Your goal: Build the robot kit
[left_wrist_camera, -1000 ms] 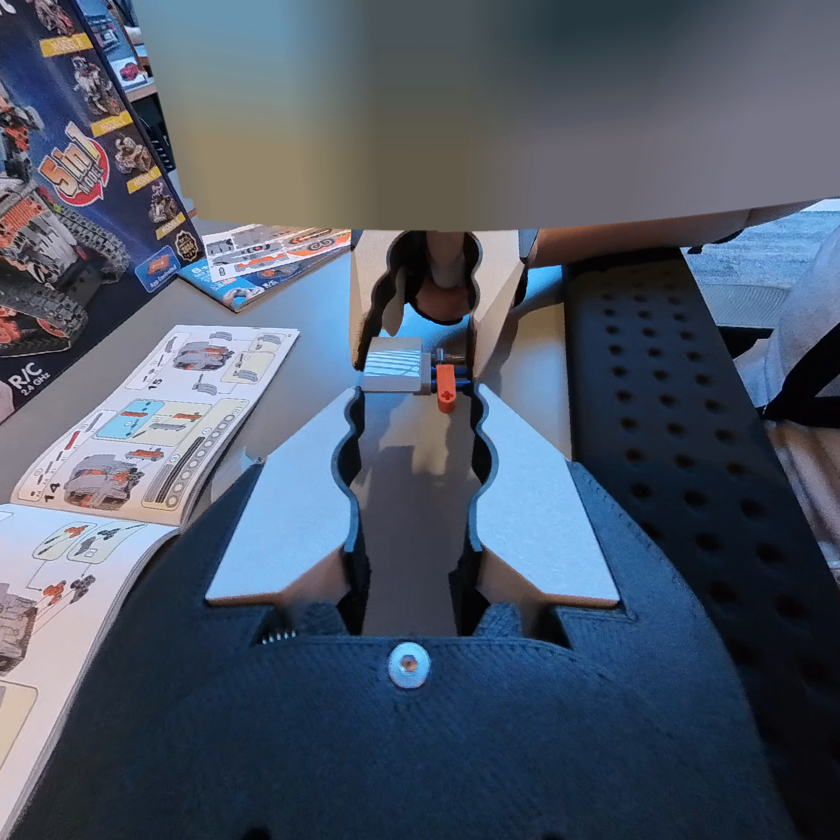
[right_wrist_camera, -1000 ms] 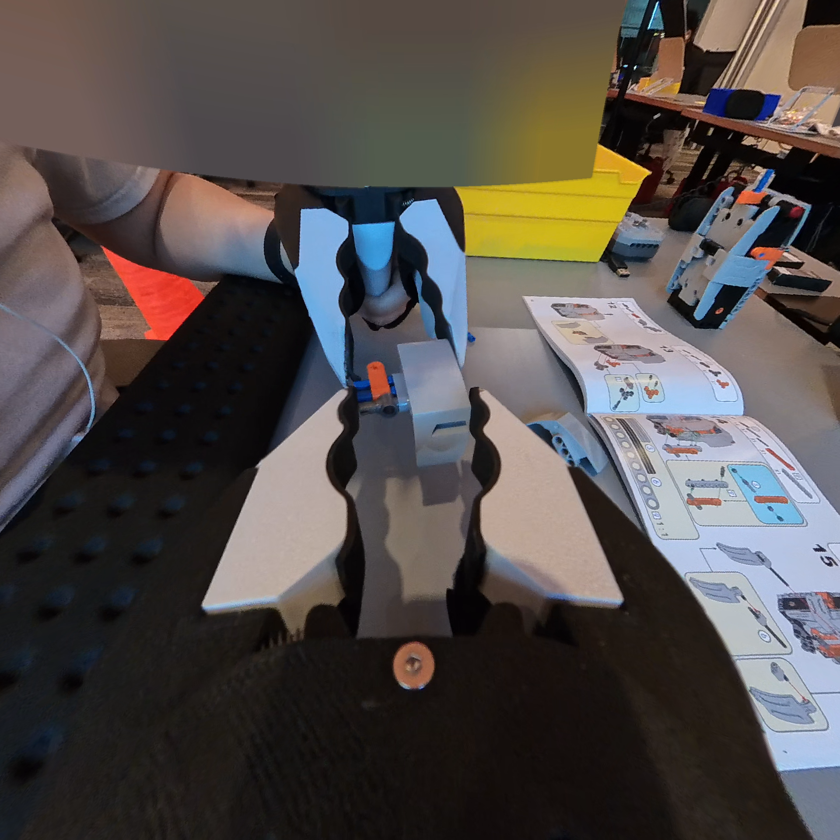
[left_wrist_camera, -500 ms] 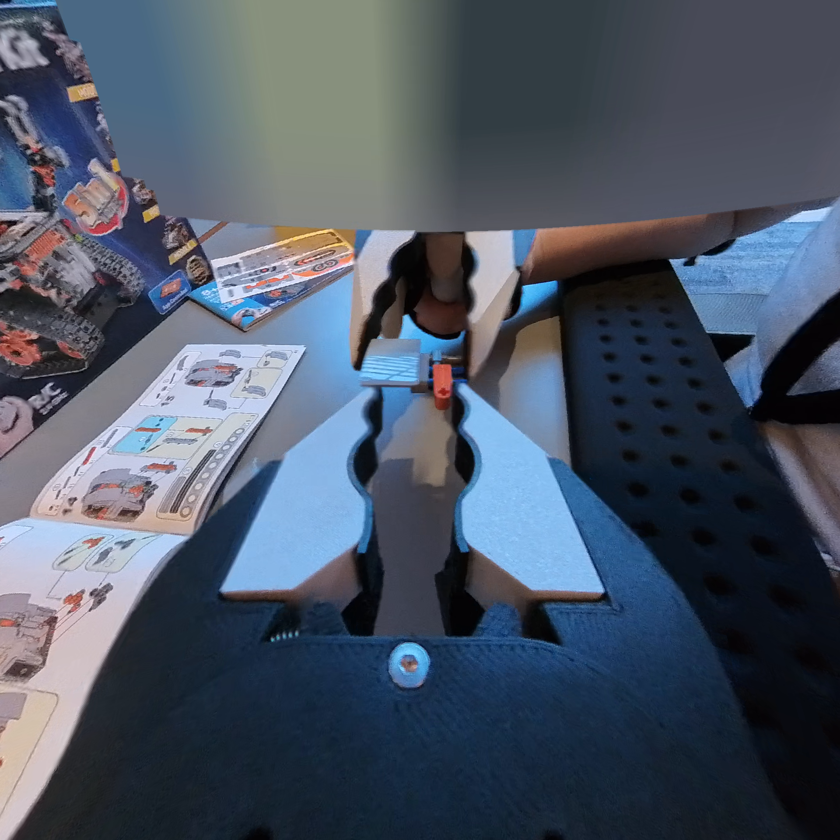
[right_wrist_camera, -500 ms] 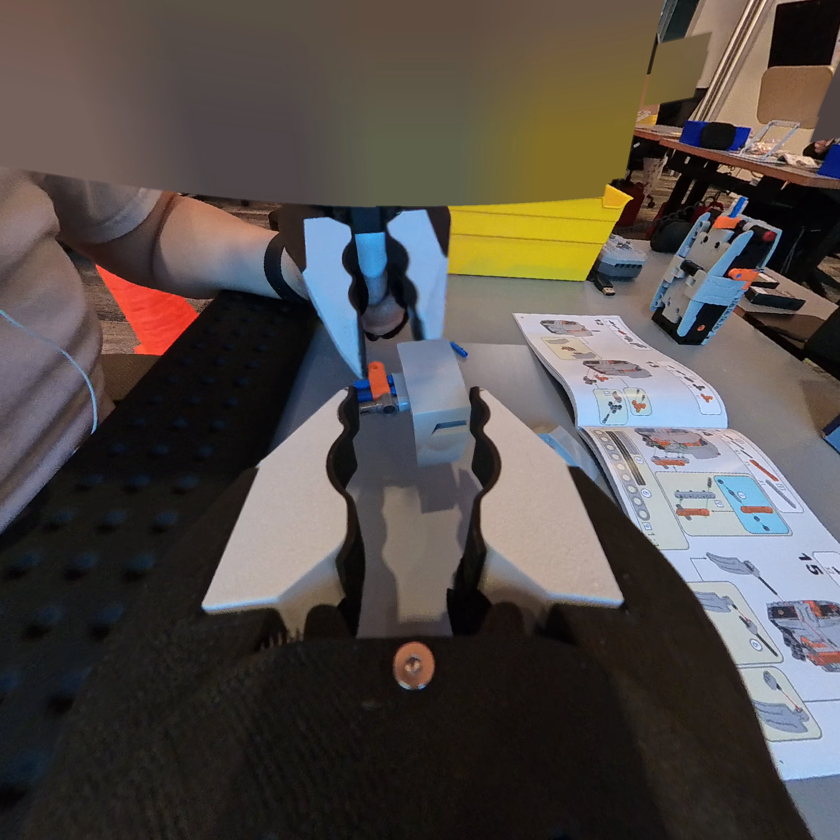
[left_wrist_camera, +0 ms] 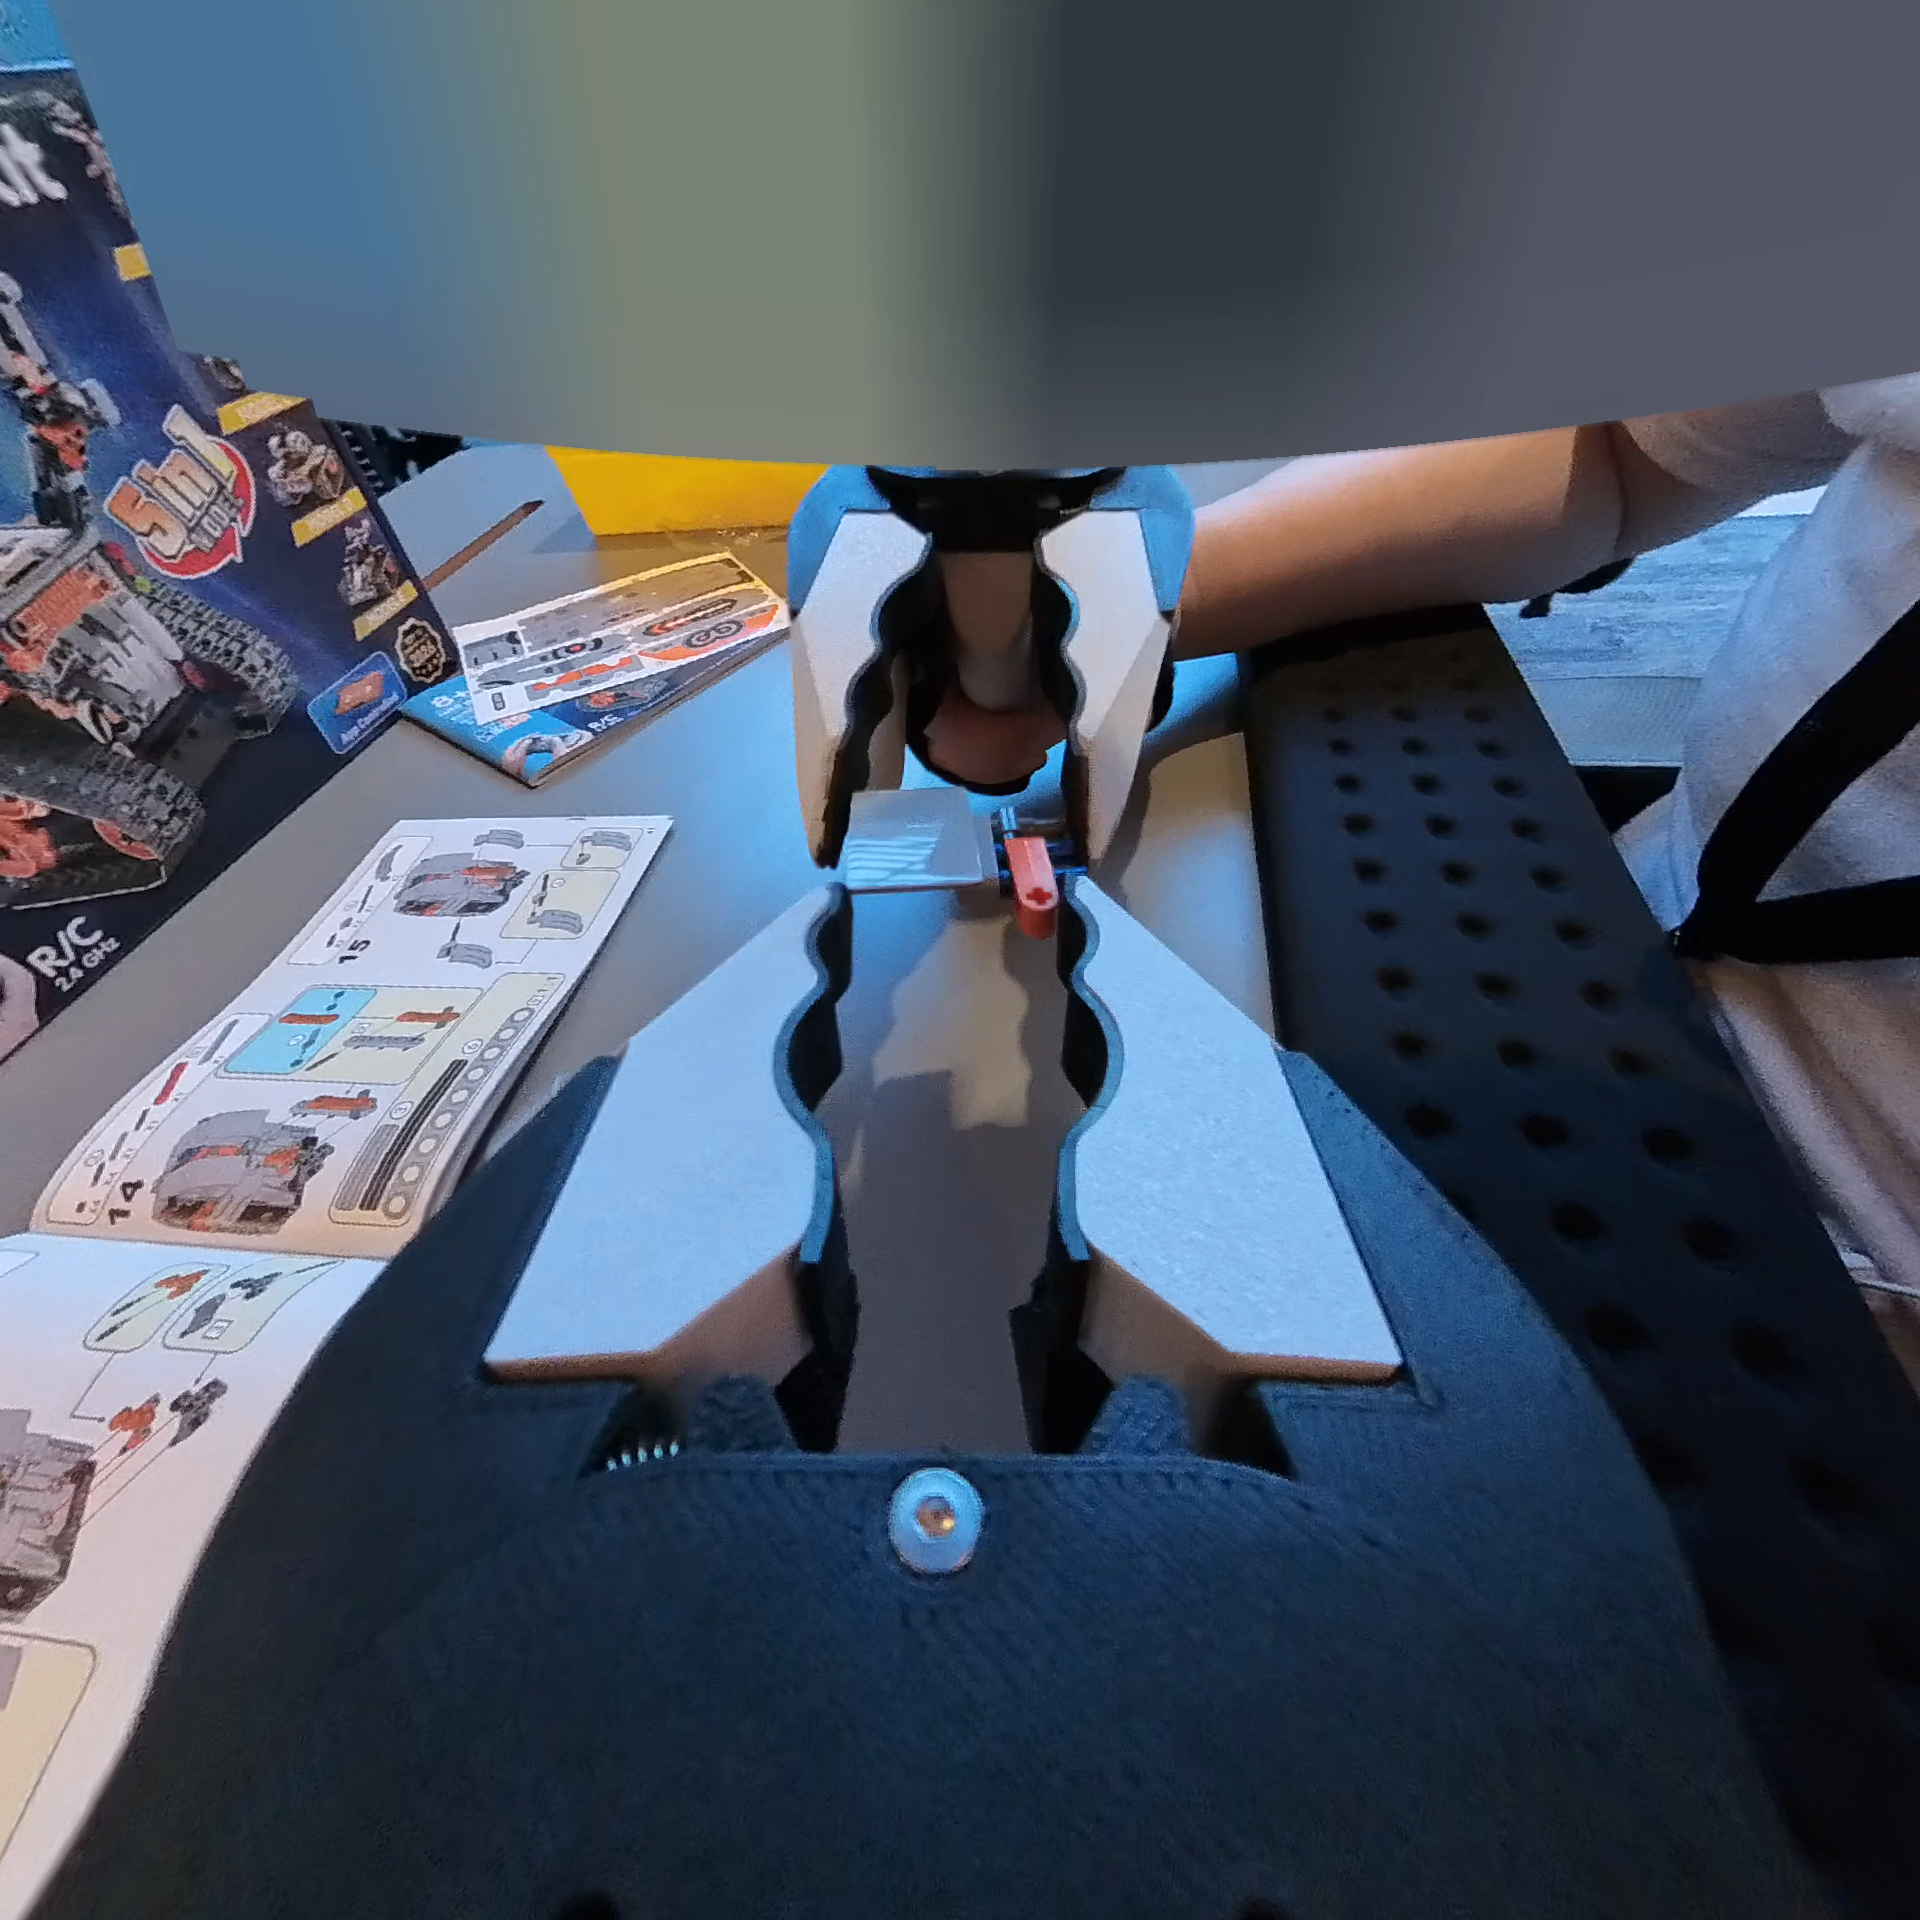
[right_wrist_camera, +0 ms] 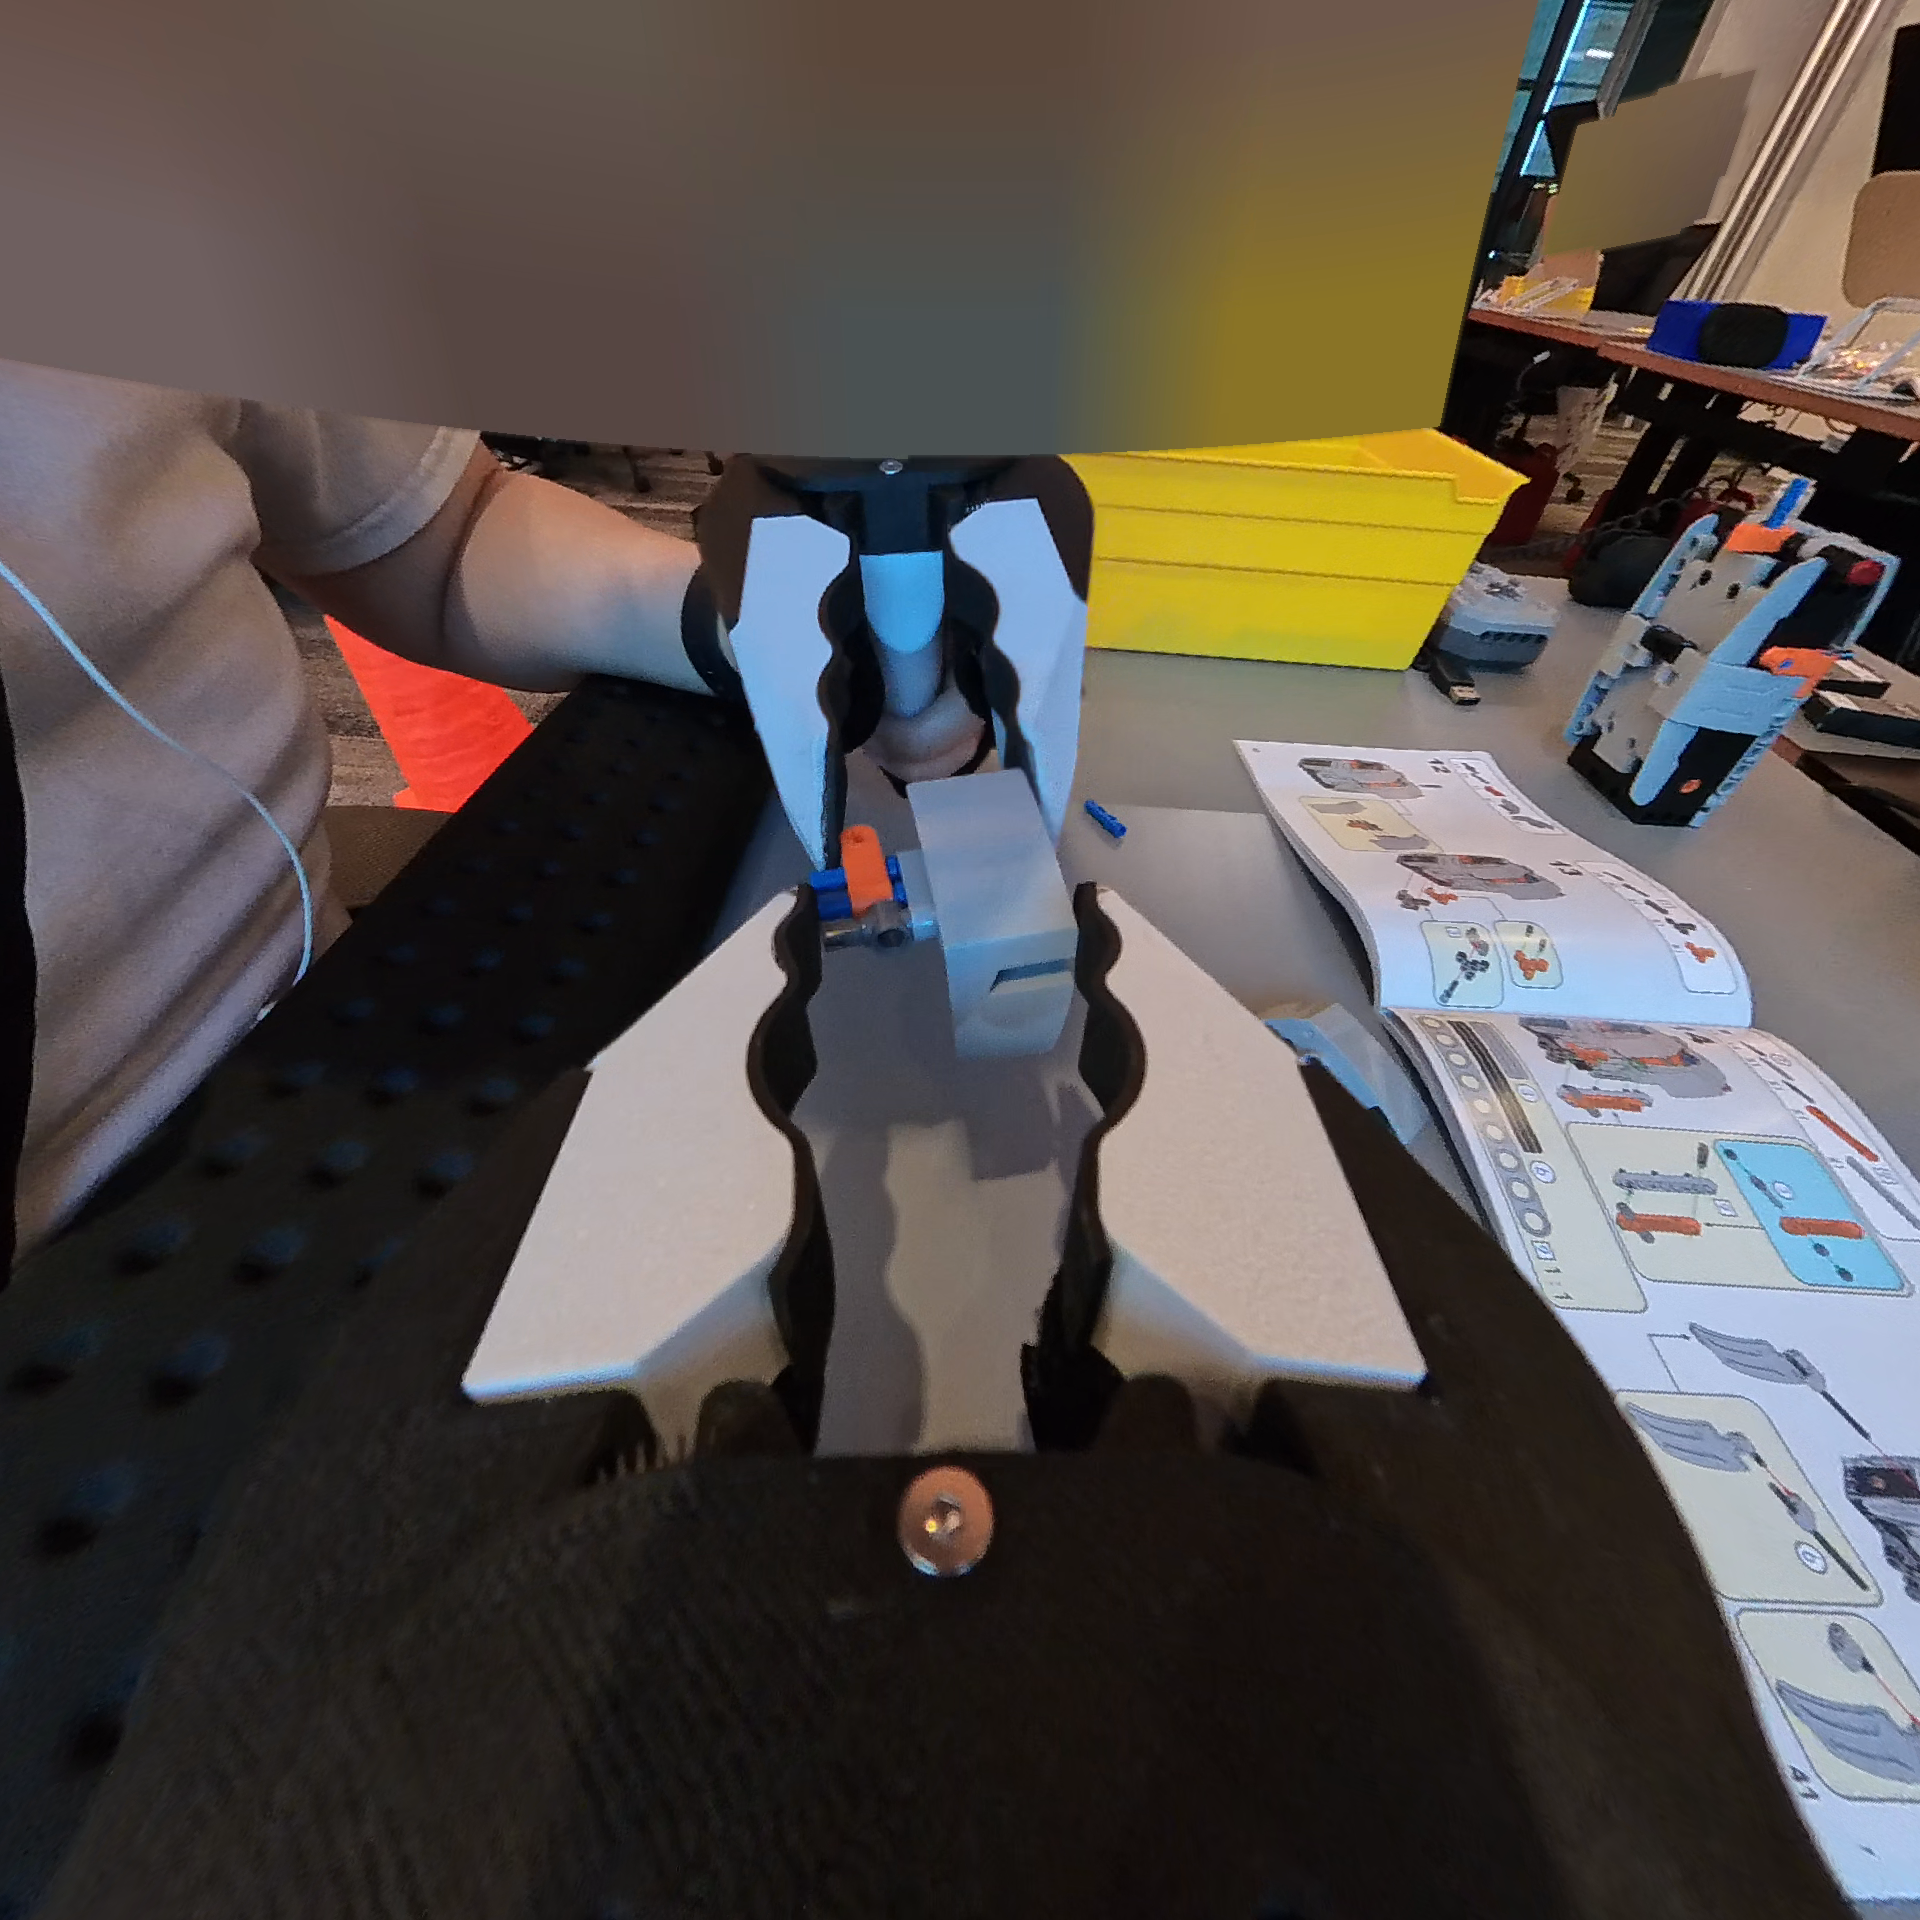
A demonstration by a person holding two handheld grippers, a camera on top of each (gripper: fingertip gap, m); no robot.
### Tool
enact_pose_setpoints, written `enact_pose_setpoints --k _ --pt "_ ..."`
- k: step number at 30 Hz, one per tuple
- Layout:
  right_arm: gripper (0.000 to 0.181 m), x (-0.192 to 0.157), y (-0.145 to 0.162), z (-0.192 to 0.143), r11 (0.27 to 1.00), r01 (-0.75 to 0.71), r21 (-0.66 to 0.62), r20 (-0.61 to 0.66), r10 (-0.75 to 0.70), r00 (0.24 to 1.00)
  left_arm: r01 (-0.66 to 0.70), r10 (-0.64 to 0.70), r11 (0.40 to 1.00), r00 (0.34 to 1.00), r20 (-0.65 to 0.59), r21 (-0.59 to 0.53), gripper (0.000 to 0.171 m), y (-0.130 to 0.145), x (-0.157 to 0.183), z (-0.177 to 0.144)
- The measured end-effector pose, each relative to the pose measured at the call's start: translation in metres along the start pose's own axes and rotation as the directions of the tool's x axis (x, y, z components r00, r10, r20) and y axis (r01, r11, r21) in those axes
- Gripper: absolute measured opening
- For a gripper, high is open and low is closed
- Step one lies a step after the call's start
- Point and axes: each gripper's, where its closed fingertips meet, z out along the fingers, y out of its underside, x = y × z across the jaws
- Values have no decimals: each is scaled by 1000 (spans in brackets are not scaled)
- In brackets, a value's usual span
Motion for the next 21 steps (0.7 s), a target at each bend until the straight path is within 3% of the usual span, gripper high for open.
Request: enact_pose_setpoints --k 15,21 --pt "50 -4 1 0 987 152 -44 -40 -154 987 -76 76 997 997 7 2 37 -3 4 -2" --pt "48 -3 2 1 989 139 -53 -44 -142 989 -62 62 998 998 -1 -3 37 -1 3 -1"
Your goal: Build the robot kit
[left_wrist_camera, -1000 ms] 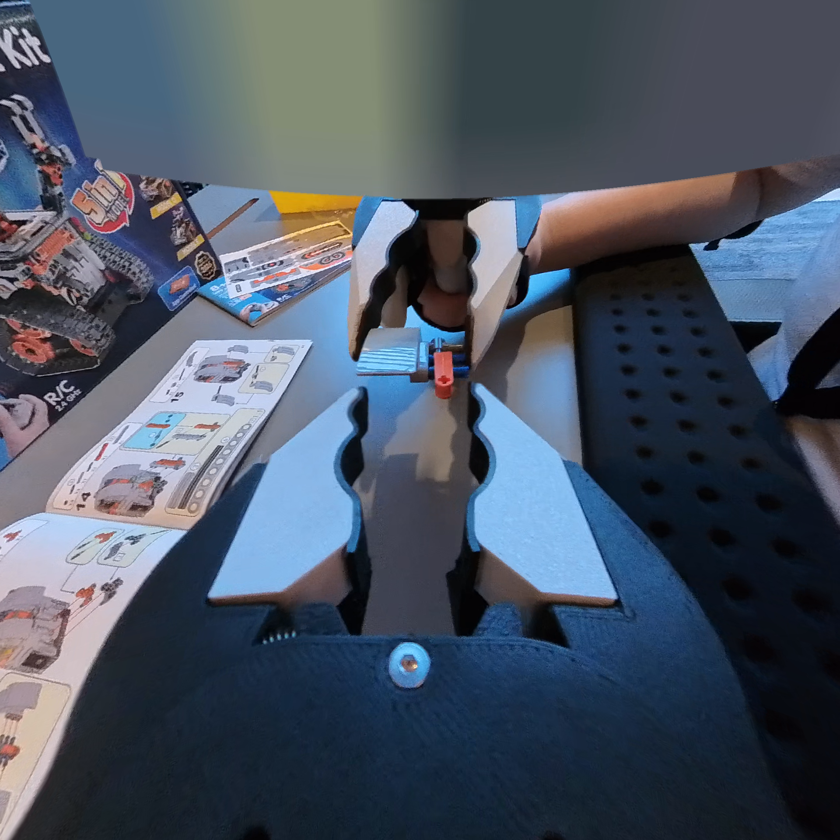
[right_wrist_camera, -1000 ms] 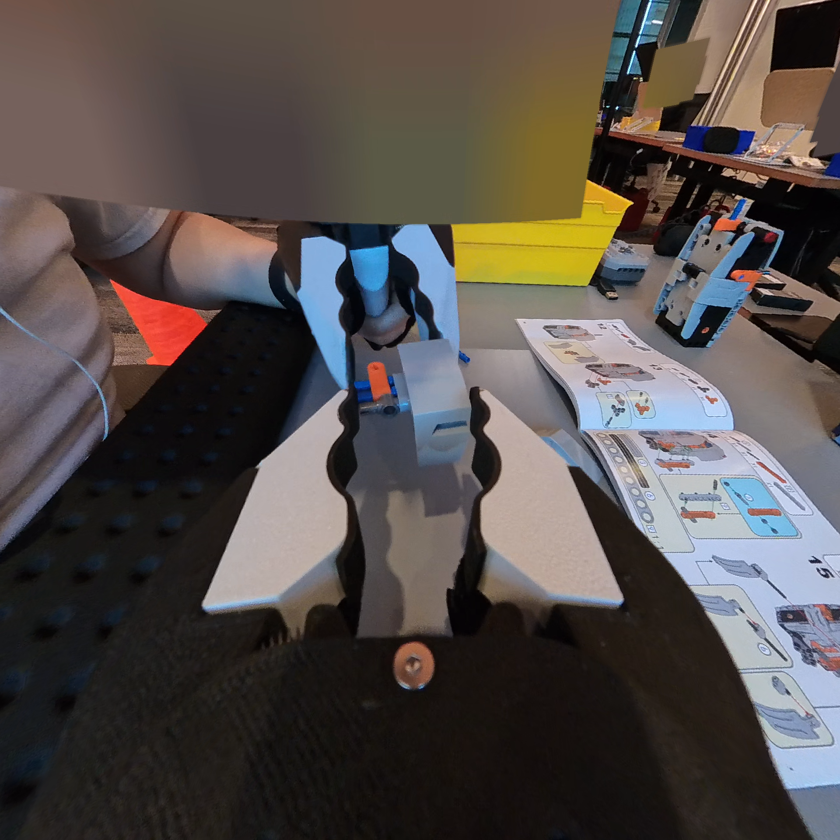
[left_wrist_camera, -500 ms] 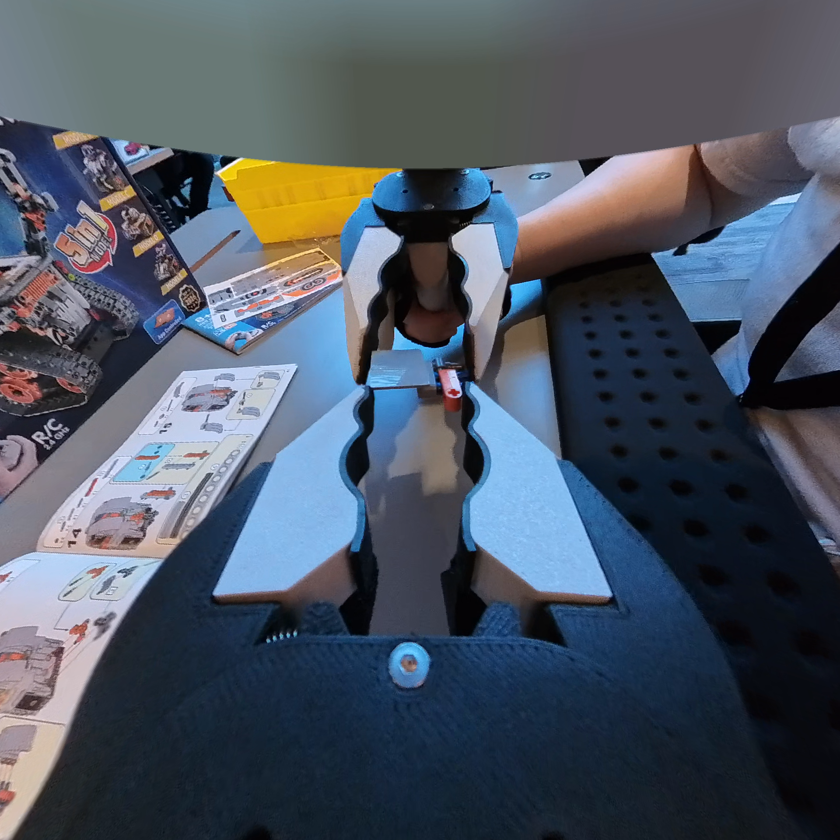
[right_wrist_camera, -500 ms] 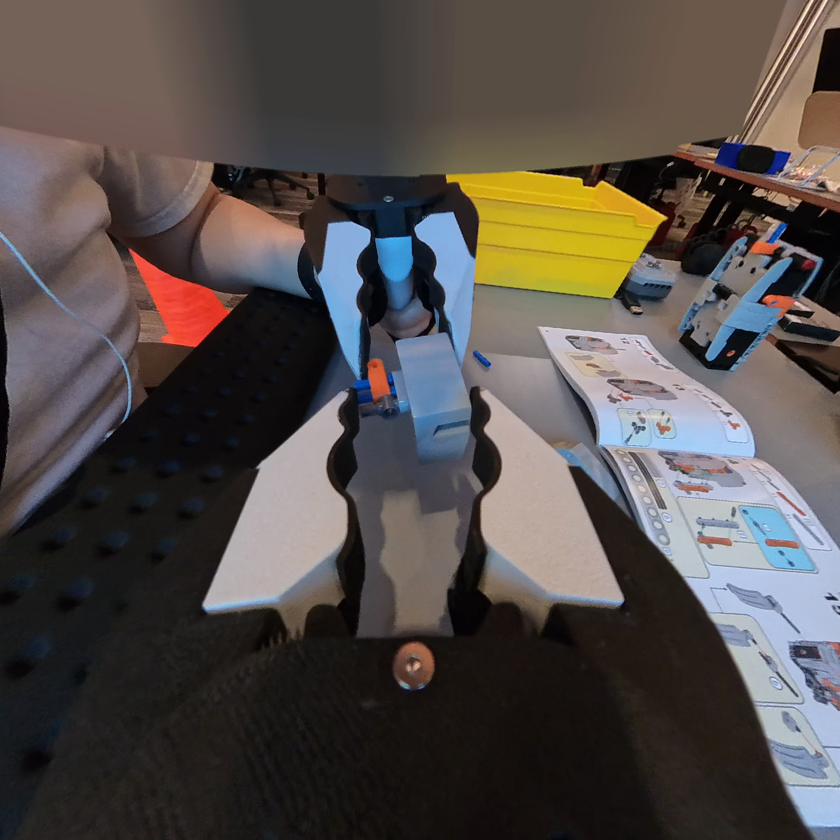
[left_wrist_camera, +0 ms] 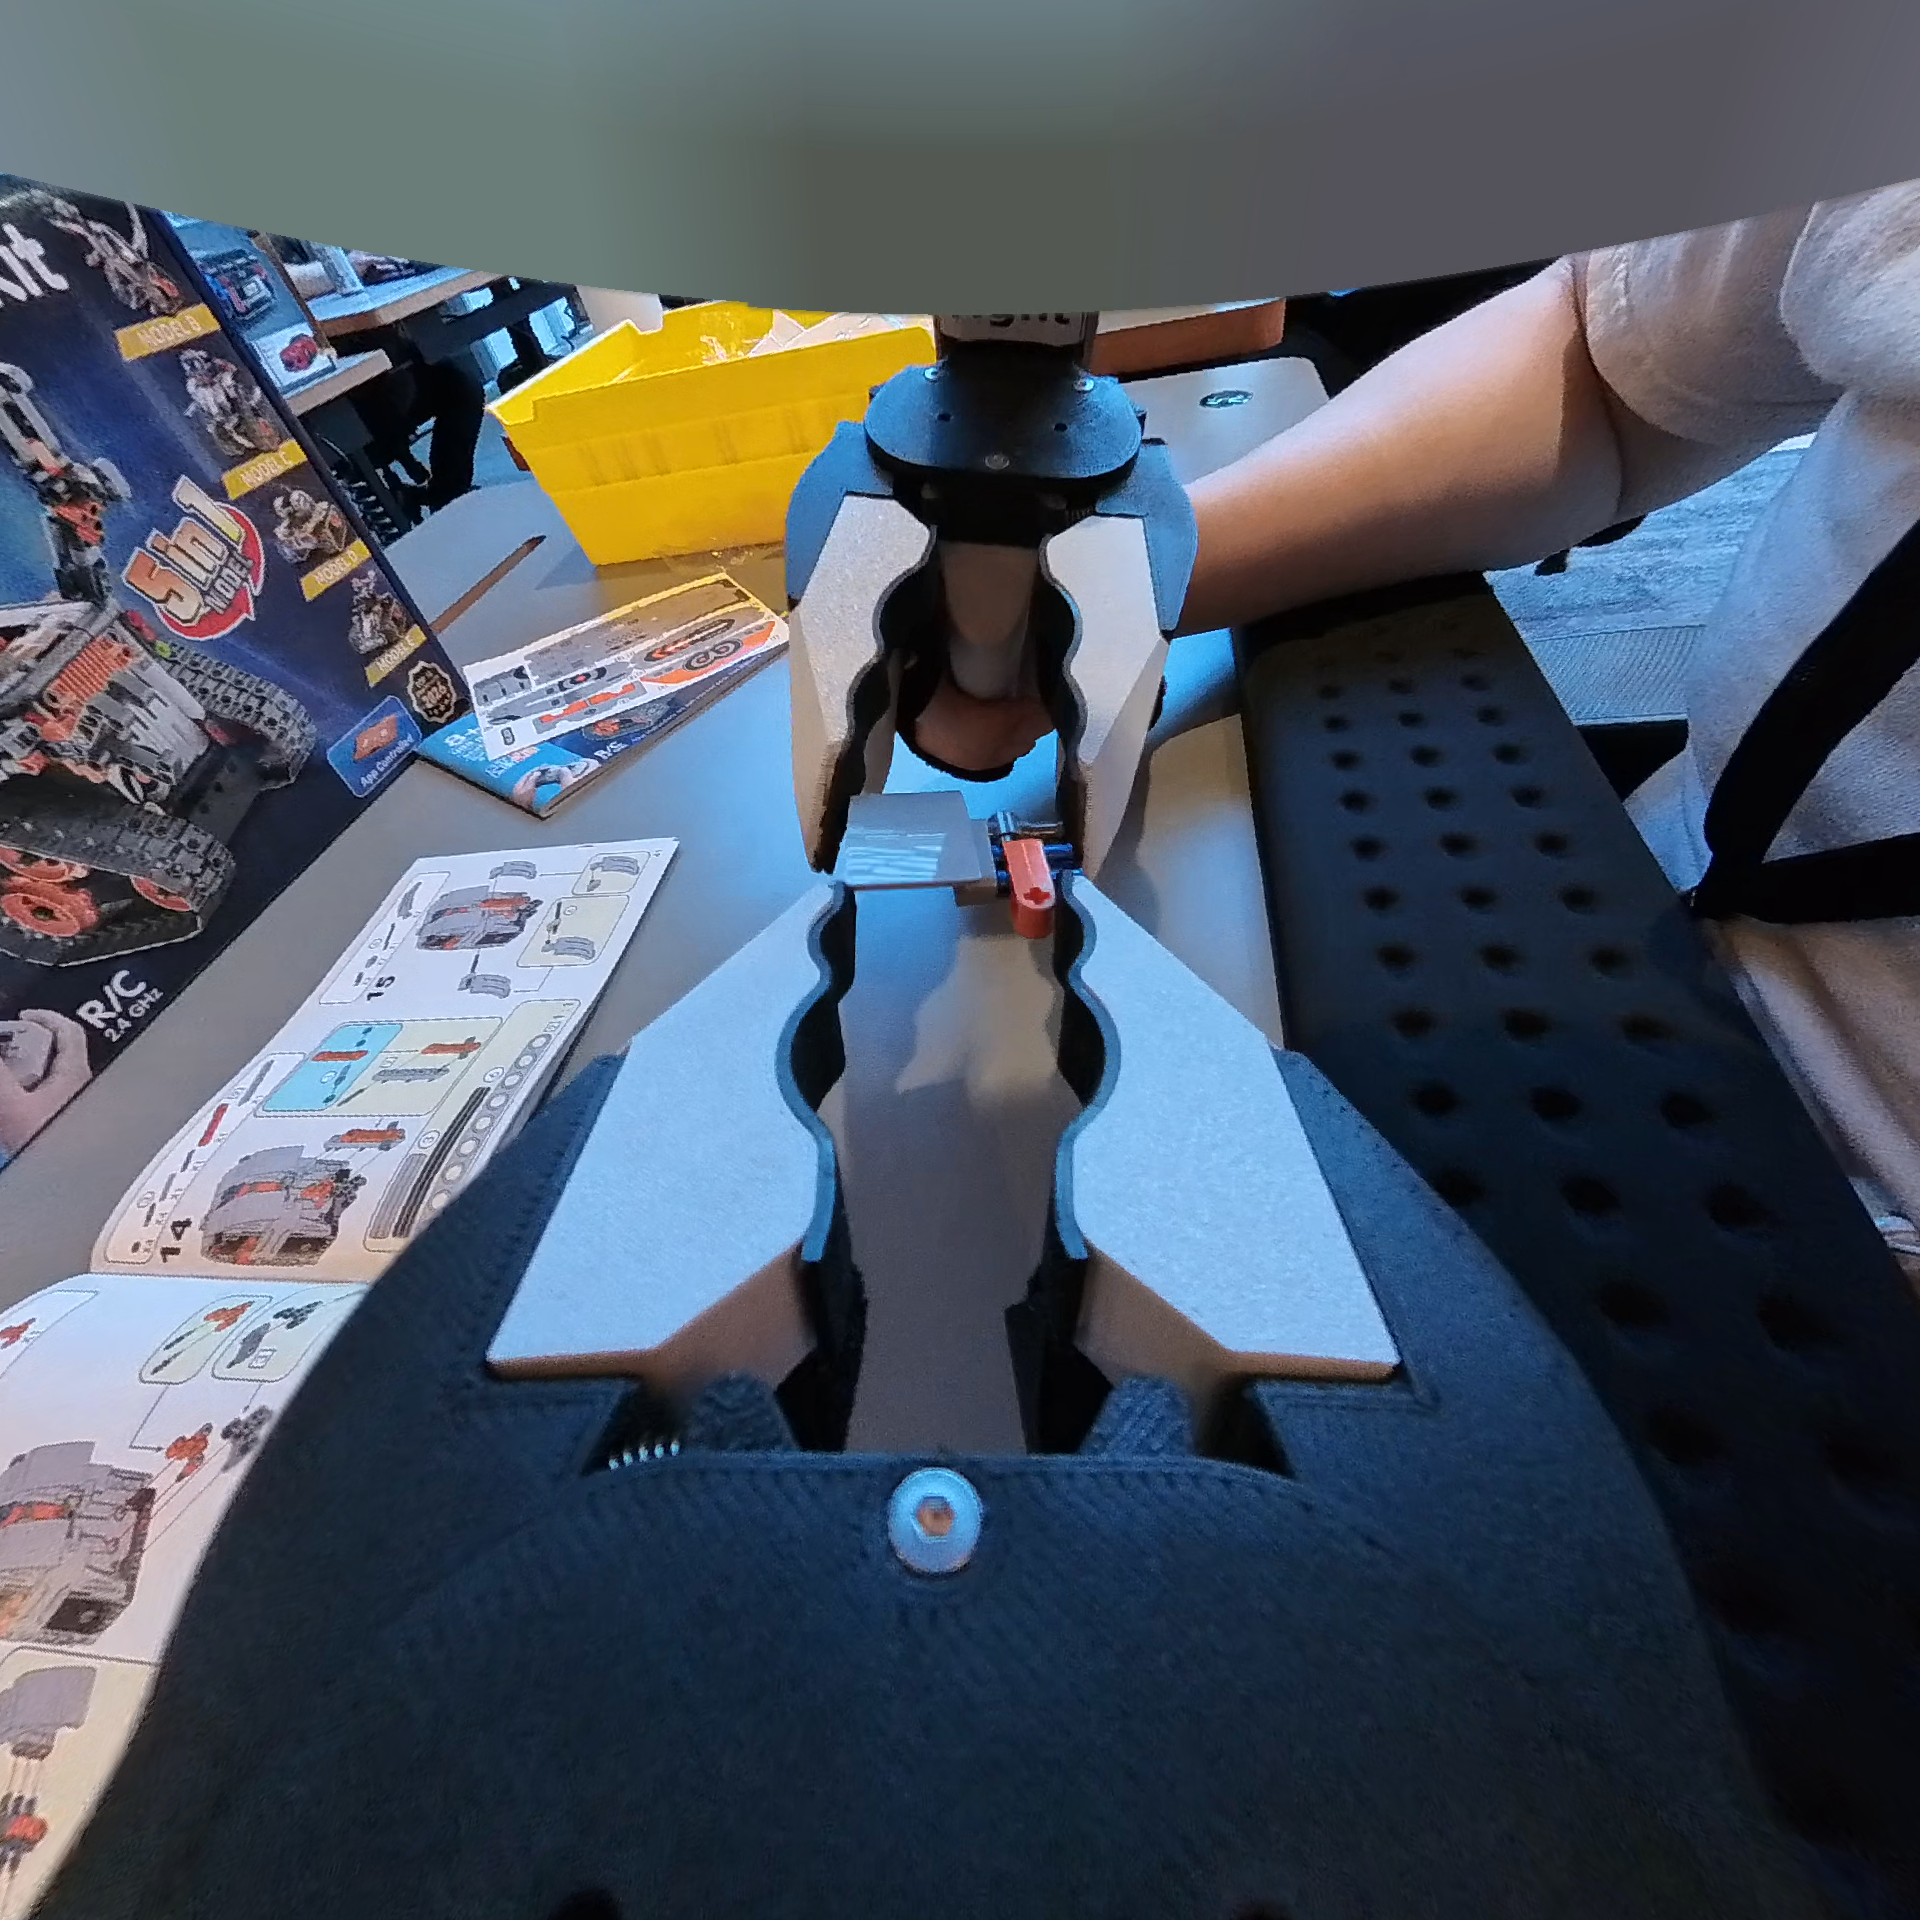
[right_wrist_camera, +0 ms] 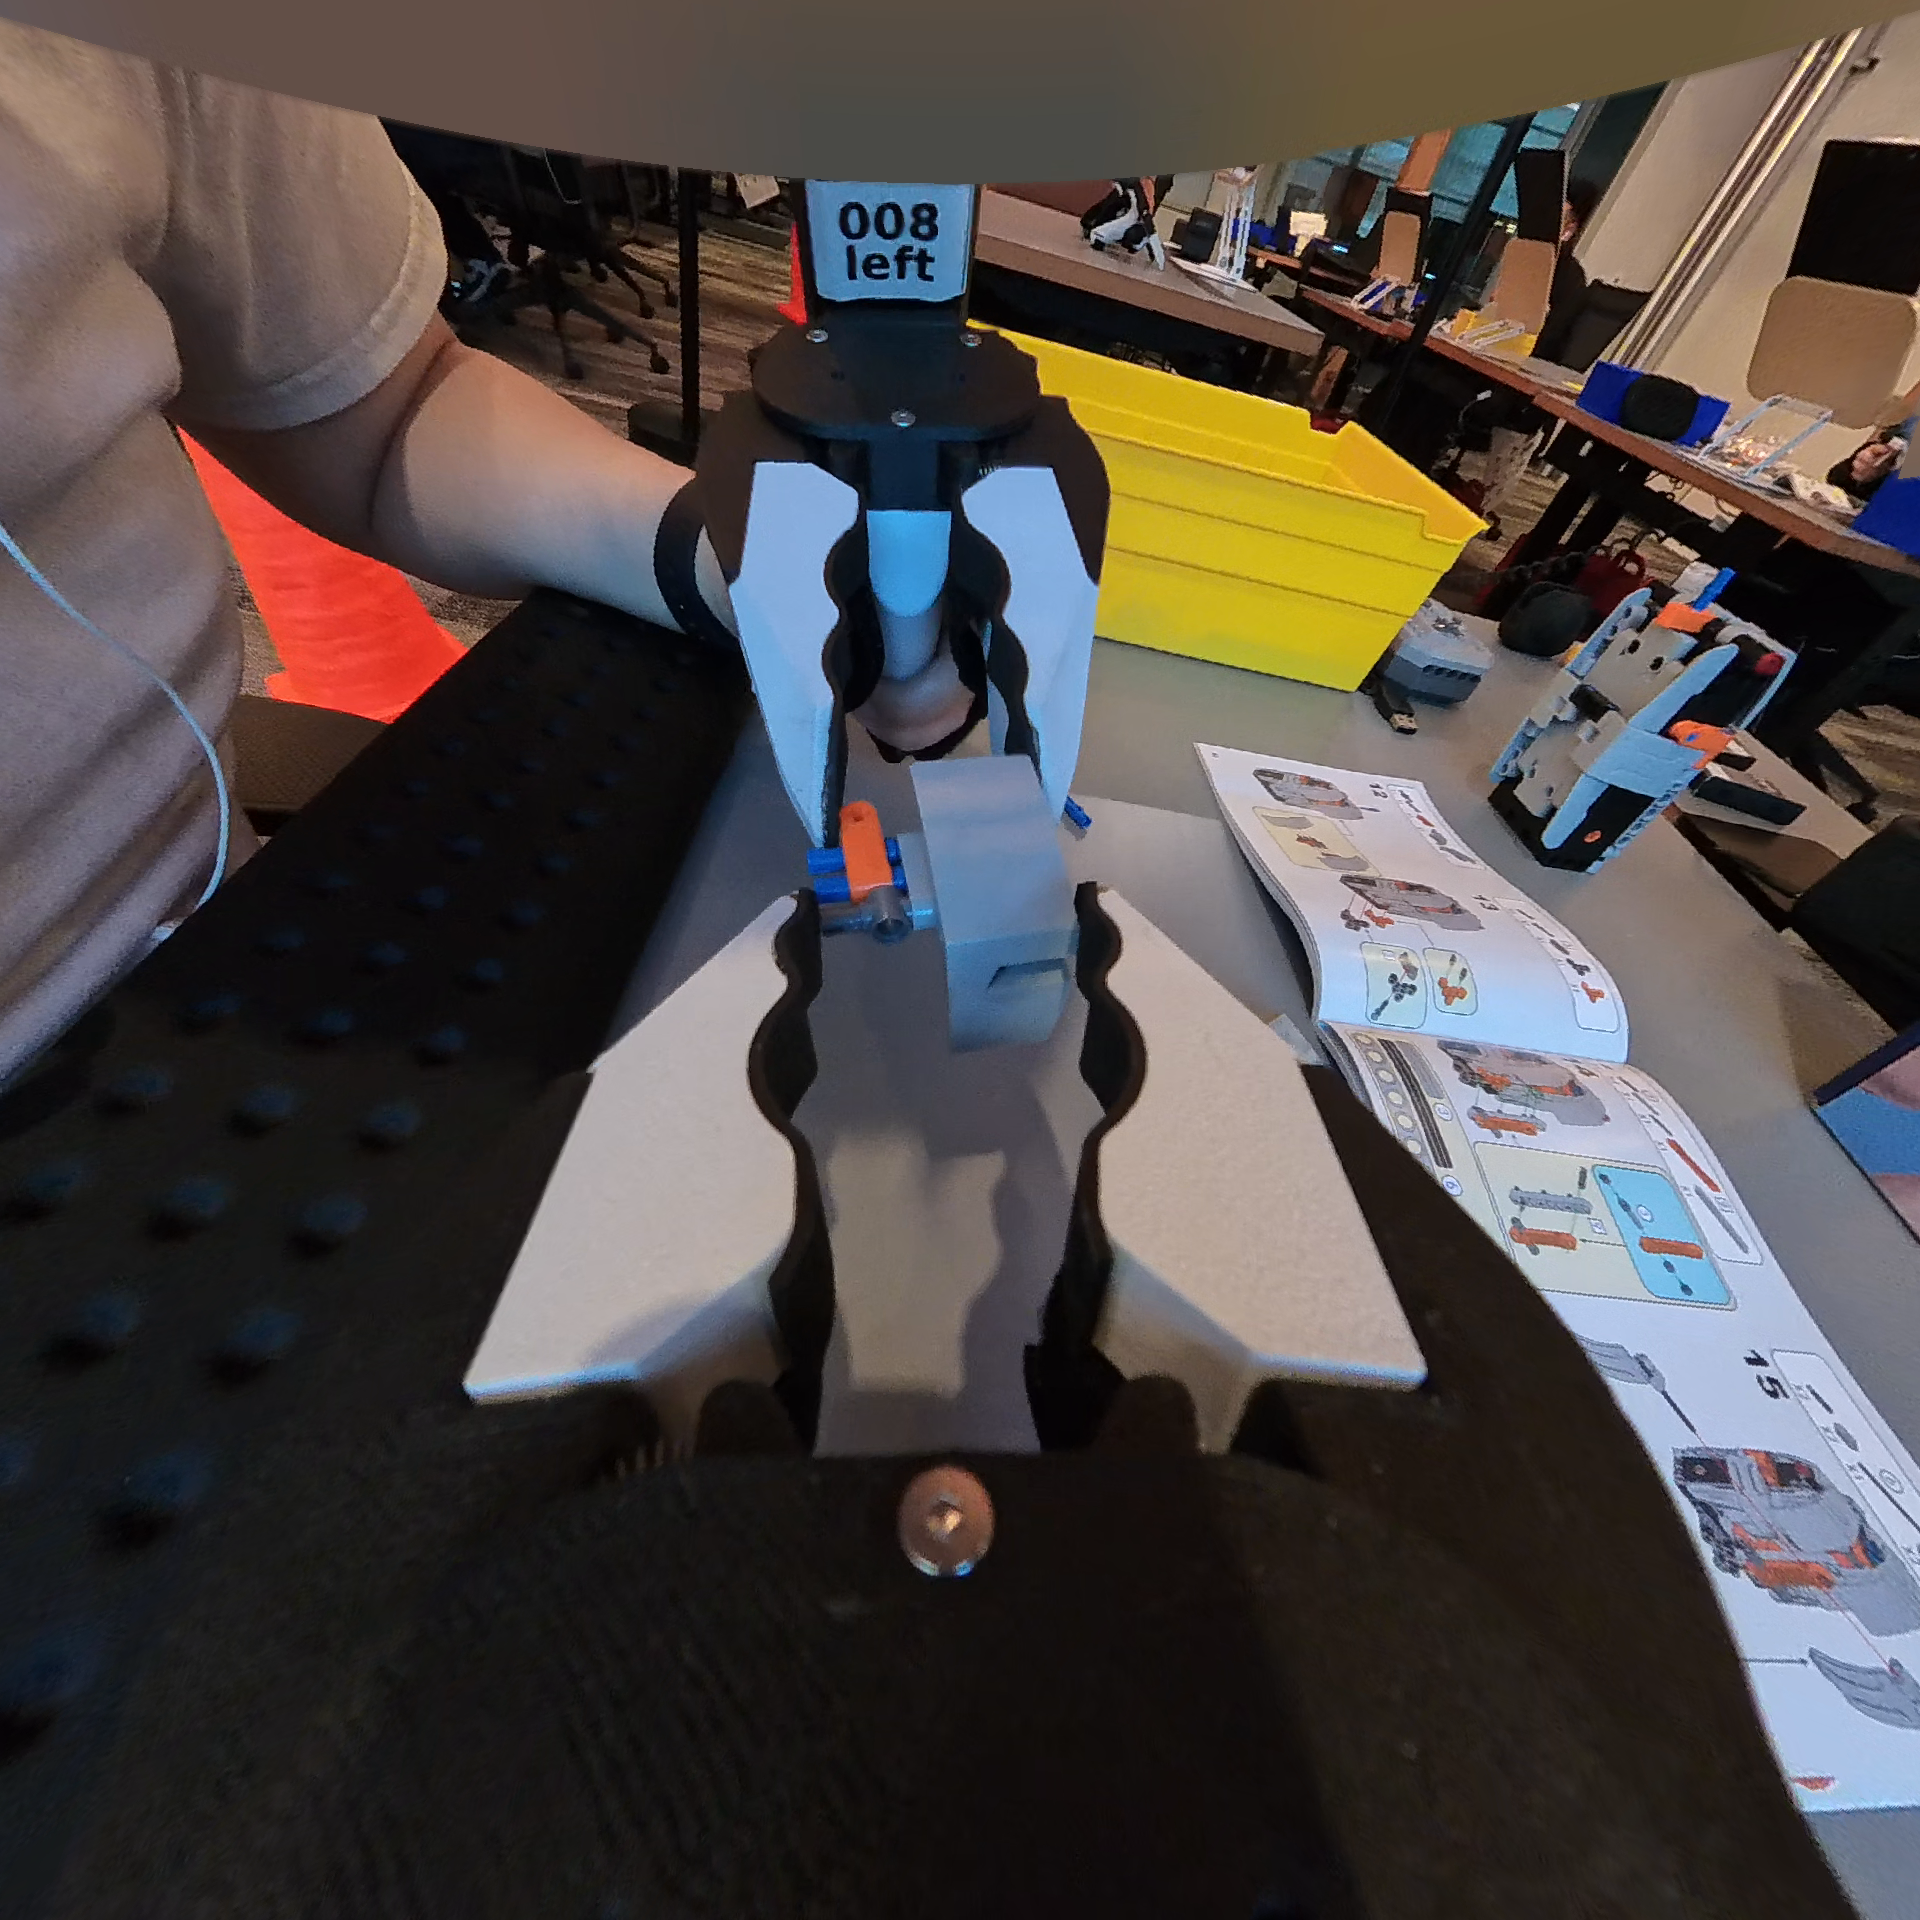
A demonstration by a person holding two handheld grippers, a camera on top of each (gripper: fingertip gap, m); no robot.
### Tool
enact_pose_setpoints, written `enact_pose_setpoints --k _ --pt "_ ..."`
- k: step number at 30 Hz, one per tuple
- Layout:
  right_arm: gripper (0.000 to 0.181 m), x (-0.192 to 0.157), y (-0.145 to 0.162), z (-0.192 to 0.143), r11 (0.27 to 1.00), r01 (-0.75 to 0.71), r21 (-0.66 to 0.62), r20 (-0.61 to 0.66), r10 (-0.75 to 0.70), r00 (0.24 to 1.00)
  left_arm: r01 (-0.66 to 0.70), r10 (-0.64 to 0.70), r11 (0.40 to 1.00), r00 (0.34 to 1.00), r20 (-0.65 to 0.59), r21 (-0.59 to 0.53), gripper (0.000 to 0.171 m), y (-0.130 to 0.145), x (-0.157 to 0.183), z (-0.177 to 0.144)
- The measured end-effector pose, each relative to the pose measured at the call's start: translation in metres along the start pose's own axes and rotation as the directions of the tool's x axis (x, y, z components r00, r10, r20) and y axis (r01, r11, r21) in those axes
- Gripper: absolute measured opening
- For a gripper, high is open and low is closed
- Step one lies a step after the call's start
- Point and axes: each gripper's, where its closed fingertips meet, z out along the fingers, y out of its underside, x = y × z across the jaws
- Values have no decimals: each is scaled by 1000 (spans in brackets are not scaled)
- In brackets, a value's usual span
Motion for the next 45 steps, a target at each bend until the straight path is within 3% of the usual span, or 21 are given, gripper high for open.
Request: enact_pose_setpoints --k 12,13,14,20,25,28,37,42,45 --pt "48 -1 0 -1 999 24 -37 -10 -24 1000 21 -21 1000 999 -34 4 36 -1 4 0" --pt "47 2 -2 -1 999 15 -34 -25 -16 1000 18 -18 1000 998 -55 11 17 -1 8 0" --pt "47 1 -1 -2 999 1 -41 -19 -2 1000 12 -12 1000 999 -49 12 16 -1 8 0" --pt "48 4 1 -1 999 -29 -37 -14 29 999 16 -16 1000 1000 -24 17 17 -2 4 -1" --pt "48 3 5 -1 997 28 -70 -27 -30 999 57 -57 998 998 -5 33 32 -2 -4 -4" --pt "48 3 4 -1 997 42 -65 -30 -44 999 105 -104 992 995 -10 72 54 -6 -8 -7" --pt "48 -6 13 6 991 67 -114 3 -67 998 50 -50 999 999 -8 3 23 4 -3 0" --pt "48 -4 13 6 995 8 -98 10 -7 1000 88 -88 996 996 -29 -4 28 7 -3 0" --pt "49 -3 19 3 992 52 -119 20 -50 999 244 -244 970 966 -82 -6 34 7 -4 2"
